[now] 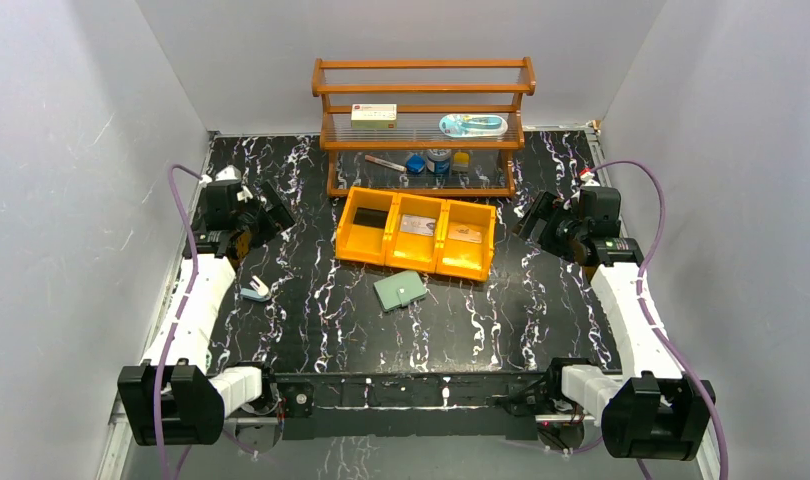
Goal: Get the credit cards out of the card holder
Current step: Adjust the distractor at the center of the board.
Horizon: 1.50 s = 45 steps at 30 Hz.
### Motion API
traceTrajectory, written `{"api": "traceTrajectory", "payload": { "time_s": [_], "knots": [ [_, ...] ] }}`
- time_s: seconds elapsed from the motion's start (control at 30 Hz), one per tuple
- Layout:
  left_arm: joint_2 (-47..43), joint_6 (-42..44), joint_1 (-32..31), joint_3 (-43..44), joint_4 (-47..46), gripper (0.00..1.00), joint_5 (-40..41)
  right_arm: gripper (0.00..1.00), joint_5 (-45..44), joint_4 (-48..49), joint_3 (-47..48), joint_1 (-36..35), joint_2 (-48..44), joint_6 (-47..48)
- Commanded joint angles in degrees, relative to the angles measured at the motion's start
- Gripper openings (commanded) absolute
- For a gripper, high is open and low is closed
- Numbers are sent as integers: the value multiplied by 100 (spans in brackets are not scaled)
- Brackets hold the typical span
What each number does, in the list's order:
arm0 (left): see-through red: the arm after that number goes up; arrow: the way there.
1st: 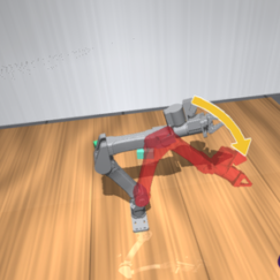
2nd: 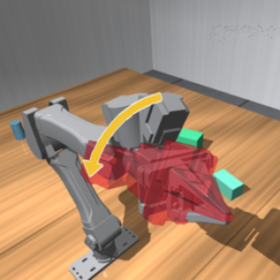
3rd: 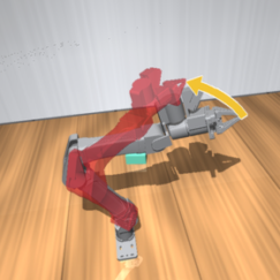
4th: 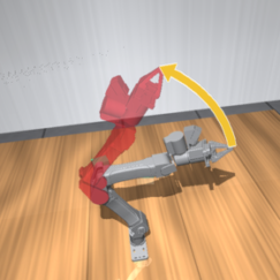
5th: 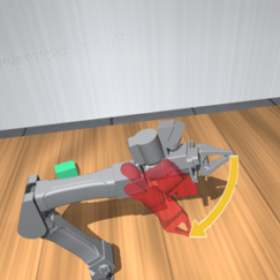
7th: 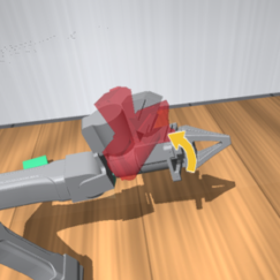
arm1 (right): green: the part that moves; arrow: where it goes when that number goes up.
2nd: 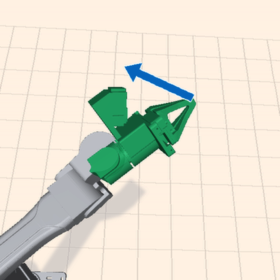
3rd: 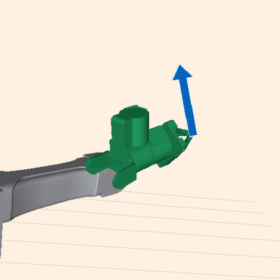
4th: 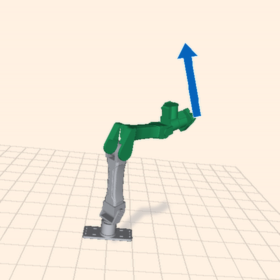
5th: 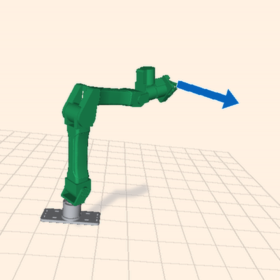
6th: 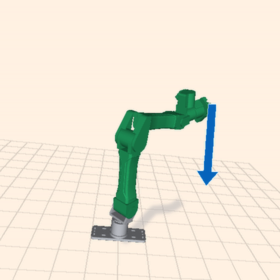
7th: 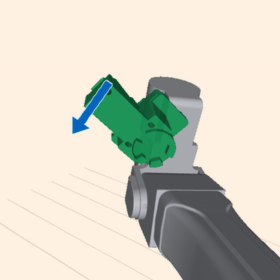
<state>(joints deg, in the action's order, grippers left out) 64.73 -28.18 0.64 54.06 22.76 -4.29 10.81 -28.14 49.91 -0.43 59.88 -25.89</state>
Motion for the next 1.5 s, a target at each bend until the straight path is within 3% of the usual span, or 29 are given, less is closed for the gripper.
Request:
{"api": "traceTrajectory", "payload": {
  "time_s": [0.0, 0.1, 0.3, 0.4, 0.63, 0.8, 0.97, 1.07, 1.13, 1.2, 1.37, 1.47],
  "knots": [
    [-76, -1012, 26, 2, 393, 98, 1366, 98, 155, 193, 46, 7, 45, 75],
    [80, -1029, 24, 16, 572, 98, 1244, 99, 204, 229, 45, 7, 26, 52],
    [566, -669, 36, -252, -181, 98, -1540, 98, 395, 286, -25, 7, 29, 14],
    [606, -762, 21, -373, -439, 98, -1998, 98, 361, 215, -3, 7, 69, 14],
    [572, -1297, -39, -1052, -255, 98, -1579, 99, 476, 294, -14, 7, 153, -41],
    [546, -1444, -41, -1237, -54, 98, -391, 98, 655, 319, -28, 7, 323, -102],
    [834, -1251, 27, -984, 707, 98, 689, 98, 463, -46, 184, 7, 495, 60],
    [1065, -856, 456, -724, 1014, 98, 1402, 98, 388, -200, 238, 7, 460, 137],
    [1271, -518, 944, -551, 913, 98, 1229, 98, 374, -232, 236, 8, 396, 178],
    [1571, -333, 1254, -371, 781, 98, 558, 98, 357, -213, 214, 7, 340, 179],
    [1535, -441, 1289, -127, 915, 98, 816, 98, 367, -292, 251, 7, 323, 146],
    [1023, -319, 1289, -237, 531, 98, -15, 98, 477, -305, 228, 8, 267, 194]
  ]
}}
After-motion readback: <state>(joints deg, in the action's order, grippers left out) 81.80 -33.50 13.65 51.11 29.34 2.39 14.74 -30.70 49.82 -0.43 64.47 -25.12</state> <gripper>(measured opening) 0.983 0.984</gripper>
